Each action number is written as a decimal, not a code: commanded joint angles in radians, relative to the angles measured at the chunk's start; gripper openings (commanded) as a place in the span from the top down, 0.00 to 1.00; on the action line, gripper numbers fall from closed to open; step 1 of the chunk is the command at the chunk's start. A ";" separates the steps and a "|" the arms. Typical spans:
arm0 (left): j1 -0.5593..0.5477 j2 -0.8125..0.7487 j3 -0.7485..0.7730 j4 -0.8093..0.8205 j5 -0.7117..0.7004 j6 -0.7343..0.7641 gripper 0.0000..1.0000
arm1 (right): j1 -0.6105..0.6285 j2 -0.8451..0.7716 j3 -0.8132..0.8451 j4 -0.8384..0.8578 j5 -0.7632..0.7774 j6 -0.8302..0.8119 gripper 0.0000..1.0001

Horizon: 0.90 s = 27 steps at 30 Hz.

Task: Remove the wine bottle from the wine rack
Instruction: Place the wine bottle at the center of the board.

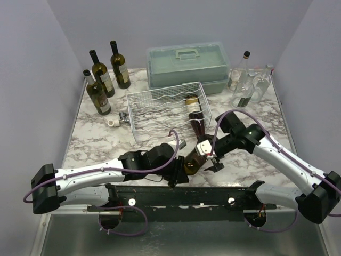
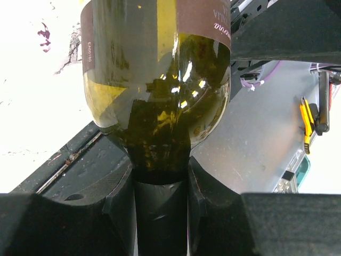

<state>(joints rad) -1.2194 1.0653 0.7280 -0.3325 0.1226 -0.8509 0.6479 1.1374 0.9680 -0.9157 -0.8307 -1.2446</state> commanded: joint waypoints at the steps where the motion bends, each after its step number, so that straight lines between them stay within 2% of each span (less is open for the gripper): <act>1: 0.037 0.009 0.080 0.120 0.131 0.050 1.00 | 0.043 0.015 0.007 0.006 0.106 -0.025 0.01; 11: 0.093 0.056 0.123 0.132 0.256 0.069 1.00 | 0.080 0.016 -0.052 0.083 0.189 -0.022 0.03; 18: 0.124 0.077 0.137 0.142 0.307 0.064 1.00 | 0.084 -0.011 -0.085 0.104 0.210 -0.022 0.13; 22: 0.136 0.088 0.144 0.149 0.325 0.059 1.00 | 0.083 -0.029 -0.099 0.108 0.191 -0.021 0.29; 27: 0.154 0.081 0.145 0.159 0.332 0.052 0.98 | 0.084 -0.062 -0.126 0.126 0.192 -0.005 0.70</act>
<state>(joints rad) -1.0893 1.1671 0.8078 -0.3168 0.4213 -0.8024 0.7250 1.1118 0.8711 -0.8242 -0.6422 -1.2610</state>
